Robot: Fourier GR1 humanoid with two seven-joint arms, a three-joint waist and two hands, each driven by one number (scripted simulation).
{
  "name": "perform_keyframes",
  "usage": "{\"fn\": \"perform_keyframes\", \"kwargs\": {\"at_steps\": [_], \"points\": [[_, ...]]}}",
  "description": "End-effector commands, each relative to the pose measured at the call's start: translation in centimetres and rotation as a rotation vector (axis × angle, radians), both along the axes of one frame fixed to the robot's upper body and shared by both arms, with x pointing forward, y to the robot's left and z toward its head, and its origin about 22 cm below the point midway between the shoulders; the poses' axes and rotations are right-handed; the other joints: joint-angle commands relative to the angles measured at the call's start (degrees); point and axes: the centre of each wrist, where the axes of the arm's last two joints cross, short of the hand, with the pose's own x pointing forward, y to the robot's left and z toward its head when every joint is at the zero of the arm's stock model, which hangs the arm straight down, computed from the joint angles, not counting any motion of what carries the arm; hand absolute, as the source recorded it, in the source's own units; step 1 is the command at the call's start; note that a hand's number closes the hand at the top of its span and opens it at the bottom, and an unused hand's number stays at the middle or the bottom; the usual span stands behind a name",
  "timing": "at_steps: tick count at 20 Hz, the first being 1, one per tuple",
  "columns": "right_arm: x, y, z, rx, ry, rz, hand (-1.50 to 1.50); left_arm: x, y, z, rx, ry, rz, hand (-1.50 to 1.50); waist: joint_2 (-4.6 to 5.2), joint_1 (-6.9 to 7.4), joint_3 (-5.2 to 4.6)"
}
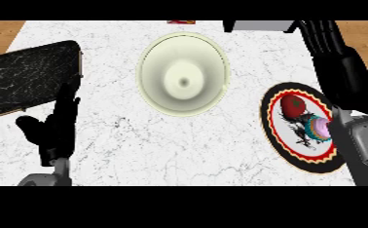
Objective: Pick the tomato from the plate and place it in the bowl
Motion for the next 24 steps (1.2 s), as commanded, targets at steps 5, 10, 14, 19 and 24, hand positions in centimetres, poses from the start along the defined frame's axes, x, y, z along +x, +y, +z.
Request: {"fn": "perform_keyframes", "kwargs": {"at_steps": [5,10,14,19,24], "points": [[-2.7,-2.5,-8.0,-0.312,0.447,0.24,1.5,2.4,-3.9,3.4,0.086,-0.159,-0.277,0.0,0.25,0.1,2.21],[-5.0,-6.2,-11.5,-0.203,0.246,-0.251,-1.5,2.4,-4.4,3.3,0.071,-0.136,-0.345,0.0,-0.11,-1.57,2.37],[-8.6,-7.4,-14.3,-0.023,0.119,-0.165,-1.5,2.1,-4.1,2.9,0.081,-0.114,-0.371,0.0,-0.27,-0.32,2.21],[-7.8,-10.9,-7.7,-0.127,0.031,-0.211,-1.5,2.6,-5.4,4.1,0.075,-0.112,-0.383,0.0,-0.37,0.34,2.1],[-6.7,-11.8,-3.2,-0.29,0.109,-0.34,-1.5,2.1,-6.1,2.7,0.074,-0.138,-0.37,0.0,-0.32,0.58,2.05]]}}
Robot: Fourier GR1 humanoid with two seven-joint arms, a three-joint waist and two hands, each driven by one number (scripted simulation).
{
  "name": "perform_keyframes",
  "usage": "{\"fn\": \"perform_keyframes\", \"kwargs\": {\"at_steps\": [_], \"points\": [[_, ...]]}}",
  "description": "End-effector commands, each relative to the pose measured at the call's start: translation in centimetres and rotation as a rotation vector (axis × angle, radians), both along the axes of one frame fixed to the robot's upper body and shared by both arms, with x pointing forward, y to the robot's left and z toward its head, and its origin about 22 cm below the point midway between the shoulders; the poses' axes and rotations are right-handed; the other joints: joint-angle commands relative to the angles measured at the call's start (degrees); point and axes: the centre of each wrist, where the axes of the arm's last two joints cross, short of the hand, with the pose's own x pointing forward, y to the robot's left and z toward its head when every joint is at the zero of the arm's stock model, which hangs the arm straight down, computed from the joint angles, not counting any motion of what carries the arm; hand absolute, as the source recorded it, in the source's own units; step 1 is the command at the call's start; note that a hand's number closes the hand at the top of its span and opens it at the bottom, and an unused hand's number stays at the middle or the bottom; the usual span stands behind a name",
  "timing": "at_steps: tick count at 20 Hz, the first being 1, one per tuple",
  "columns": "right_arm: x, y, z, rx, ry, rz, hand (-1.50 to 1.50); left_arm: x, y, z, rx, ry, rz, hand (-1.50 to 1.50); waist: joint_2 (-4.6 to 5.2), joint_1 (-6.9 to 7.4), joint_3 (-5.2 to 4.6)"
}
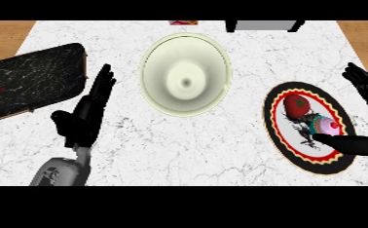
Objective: Pick the tomato from the plate and place it in the bowl
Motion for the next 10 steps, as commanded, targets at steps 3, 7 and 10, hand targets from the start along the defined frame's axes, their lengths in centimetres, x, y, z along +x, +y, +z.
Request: {"fn": "perform_keyframes", "kwargs": {"at_steps": [3,7,10], "points": [[1.6,-0.4,6.3,-0.121,0.129,-0.068,-1.5,-0.1,0.1,0.4,0.008,-0.002,-0.023,0.0,0.01,0.58,-0.04],[1.0,-1.4,7.0,-0.163,0.279,-0.024,-1.5,1.4,-0.1,1.0,0.011,0.009,0.004,0.0,0.06,0.15,-0.01],[2.5,2.1,5.7,-0.228,0.394,-0.036,-1.5,0.0,-0.5,-0.1,0.006,0.0,-0.04,0.0,0.16,0.91,-0.04]]}}
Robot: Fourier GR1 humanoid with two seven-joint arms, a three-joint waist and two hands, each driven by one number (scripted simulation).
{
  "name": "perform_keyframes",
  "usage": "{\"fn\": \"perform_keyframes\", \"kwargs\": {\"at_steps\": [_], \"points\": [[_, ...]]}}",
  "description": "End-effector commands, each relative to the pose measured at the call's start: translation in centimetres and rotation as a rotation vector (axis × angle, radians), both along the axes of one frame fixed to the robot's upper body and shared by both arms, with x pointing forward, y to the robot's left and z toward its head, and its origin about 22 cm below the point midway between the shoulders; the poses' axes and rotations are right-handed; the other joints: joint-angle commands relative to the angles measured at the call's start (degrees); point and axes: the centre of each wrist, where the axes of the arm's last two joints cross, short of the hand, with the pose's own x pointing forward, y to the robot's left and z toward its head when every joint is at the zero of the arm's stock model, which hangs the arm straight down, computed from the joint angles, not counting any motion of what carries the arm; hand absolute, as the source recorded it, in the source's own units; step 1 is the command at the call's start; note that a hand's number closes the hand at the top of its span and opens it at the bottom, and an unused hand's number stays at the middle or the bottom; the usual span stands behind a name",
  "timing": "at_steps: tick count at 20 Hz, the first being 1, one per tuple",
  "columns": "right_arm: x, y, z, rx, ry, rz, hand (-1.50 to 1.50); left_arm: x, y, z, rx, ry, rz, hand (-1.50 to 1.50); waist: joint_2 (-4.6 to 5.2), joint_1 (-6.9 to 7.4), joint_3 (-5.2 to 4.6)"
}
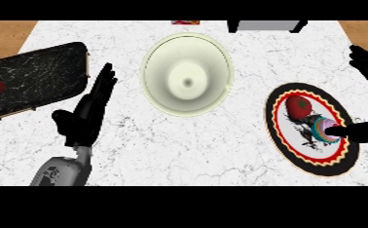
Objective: Pick the tomato from the plate and place it in the bowl
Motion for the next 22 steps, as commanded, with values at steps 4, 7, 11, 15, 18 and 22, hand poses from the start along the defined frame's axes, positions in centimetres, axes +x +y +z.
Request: {"fn": "perform_keyframes", "kwargs": {"at_steps": [4,7,11,15,18,22], "points": [[1.3,1.4,-1.6,-0.116,0.229,0.006,-1.5,-0.9,1.4,-0.8,0.013,-0.009,0.019,0.0,0.06,0.35,0.04],[3.0,1.2,-1.5,-0.156,0.279,0.014,-1.5,0.3,0.0,-1.4,-0.016,-0.008,0.006,0.0,0.16,0.17,0.04],[2.2,-1.6,-3.1,-0.132,0.316,0.045,-1.5,-1.5,-0.4,-0.1,-0.001,-0.001,-0.019,0.0,0.03,0.16,0.07],[2.5,0.1,-5.1,-0.102,0.29,0.069,-1.5,-0.7,-1.3,-1.5,-0.02,-0.003,0.002,0.0,0.05,-0.01,0.06],[0.5,-3.3,-4.1,-0.043,0.274,0.076,-1.5,0.2,-0.3,-1.1,-0.005,0.013,0.005,0.0,0.03,-0.29,0.06],[1.4,-3.5,-4.4,0.015,0.254,0.121,-1.5,1.3,0.5,-1.1,0.002,0.005,0.004,0.0,0.05,-0.32,0.05]]}}
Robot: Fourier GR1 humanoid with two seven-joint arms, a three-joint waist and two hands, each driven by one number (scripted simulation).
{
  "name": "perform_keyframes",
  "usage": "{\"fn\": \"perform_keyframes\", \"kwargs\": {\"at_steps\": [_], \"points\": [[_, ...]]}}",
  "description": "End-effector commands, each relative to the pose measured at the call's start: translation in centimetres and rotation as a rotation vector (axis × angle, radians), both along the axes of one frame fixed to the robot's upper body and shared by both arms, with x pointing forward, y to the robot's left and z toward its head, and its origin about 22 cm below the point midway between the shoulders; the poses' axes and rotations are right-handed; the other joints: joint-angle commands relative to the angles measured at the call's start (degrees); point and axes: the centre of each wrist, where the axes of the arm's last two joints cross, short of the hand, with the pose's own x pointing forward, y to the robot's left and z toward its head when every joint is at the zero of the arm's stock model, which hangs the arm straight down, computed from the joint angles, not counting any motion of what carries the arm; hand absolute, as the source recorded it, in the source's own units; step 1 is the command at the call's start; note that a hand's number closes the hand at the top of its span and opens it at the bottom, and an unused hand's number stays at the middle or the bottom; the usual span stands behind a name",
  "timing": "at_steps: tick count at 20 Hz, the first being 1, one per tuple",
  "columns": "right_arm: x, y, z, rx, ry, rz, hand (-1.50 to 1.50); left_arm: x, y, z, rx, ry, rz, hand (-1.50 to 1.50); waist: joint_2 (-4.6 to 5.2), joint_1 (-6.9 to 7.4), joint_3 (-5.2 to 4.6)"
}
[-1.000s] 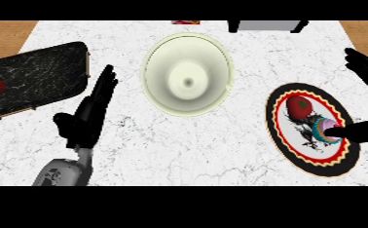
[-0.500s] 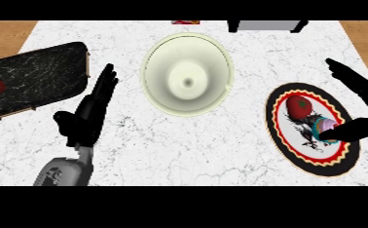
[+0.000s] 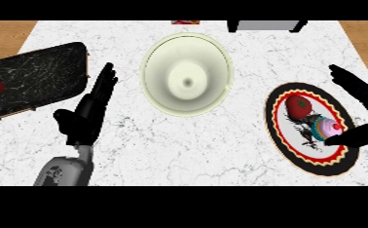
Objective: Pick the tomato from the plate and place it in the bowl
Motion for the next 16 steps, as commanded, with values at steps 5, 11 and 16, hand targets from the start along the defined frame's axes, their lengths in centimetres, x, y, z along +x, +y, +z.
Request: {"fn": "perform_keyframes", "kwargs": {"at_steps": [5,11,16], "points": [[-0.4,0.7,-2.4,0.094,0.004,0.002,-1.5,-0.1,-1.3,-0.6,-0.006,-0.002,-0.005,0.0,0.0,-0.03,-0.02],[-0.4,-0.4,-0.9,0.143,0.035,0.004,-1.5,-0.2,-1.7,-0.9,-0.009,-0.001,0.012,0.0,-0.01,-0.08,-0.03],[-0.3,1.0,-4.1,0.175,0.055,-0.014,-1.5,0.4,-0.4,1.0,-0.012,0.003,0.009,0.0,-0.02,-0.01,-0.02]]}}
